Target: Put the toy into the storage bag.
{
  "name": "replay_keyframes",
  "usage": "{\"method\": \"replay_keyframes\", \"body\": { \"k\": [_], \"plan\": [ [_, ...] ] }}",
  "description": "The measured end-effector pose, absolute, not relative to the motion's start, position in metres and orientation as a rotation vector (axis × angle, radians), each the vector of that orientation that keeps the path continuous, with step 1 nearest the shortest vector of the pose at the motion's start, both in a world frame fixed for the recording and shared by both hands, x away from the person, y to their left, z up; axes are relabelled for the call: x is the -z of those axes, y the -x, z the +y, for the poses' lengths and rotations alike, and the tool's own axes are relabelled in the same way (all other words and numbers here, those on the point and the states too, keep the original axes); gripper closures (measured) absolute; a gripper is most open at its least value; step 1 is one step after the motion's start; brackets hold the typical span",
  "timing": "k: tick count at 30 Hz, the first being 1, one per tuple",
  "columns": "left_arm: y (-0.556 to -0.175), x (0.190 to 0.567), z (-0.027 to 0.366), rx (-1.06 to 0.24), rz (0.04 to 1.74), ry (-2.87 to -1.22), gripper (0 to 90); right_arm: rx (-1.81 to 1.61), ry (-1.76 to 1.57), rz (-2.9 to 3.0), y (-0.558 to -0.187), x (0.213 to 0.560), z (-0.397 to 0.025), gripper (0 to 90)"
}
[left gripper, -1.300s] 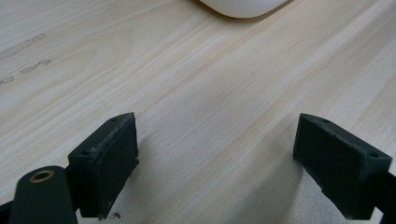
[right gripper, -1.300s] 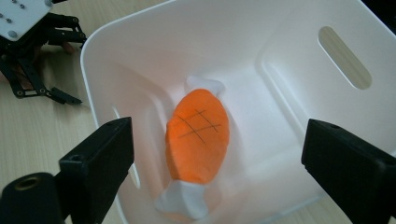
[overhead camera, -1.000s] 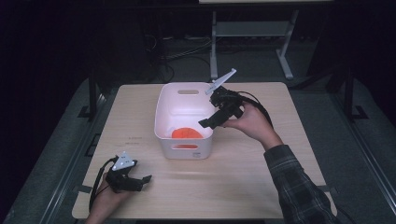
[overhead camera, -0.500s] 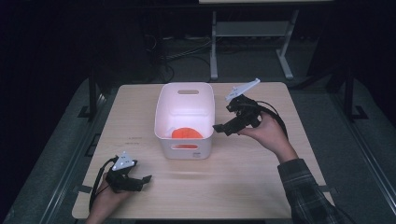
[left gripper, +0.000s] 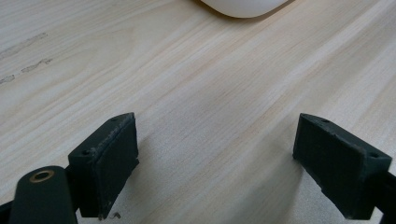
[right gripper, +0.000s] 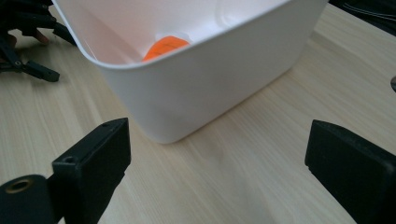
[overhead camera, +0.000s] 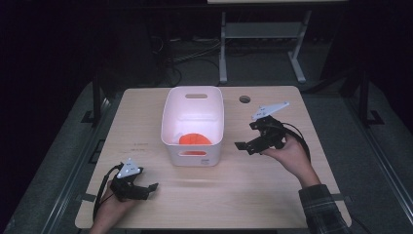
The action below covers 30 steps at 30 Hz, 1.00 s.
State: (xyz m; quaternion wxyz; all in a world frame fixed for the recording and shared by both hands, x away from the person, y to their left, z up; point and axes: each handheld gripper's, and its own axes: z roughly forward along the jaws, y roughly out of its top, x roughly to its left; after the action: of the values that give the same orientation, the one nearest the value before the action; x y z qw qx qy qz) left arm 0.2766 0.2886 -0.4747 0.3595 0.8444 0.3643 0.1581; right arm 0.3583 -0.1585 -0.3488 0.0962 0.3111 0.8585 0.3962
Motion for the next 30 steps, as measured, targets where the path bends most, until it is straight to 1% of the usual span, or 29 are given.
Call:
{"method": "replay_keyframes", "body": {
  "k": [17,30],
  "plan": [
    [-0.277,0.475,0.289,-0.408,0.939,-2.176,13.1,-1.197,-1.049,2.412,-0.328,0.402,-0.2,2.9],
    [-0.277,0.475,0.289,-0.407,0.939,-2.18,13.1,-1.154,-1.113,2.364,-0.311,0.427,-0.215,2.8]
  ]
}}
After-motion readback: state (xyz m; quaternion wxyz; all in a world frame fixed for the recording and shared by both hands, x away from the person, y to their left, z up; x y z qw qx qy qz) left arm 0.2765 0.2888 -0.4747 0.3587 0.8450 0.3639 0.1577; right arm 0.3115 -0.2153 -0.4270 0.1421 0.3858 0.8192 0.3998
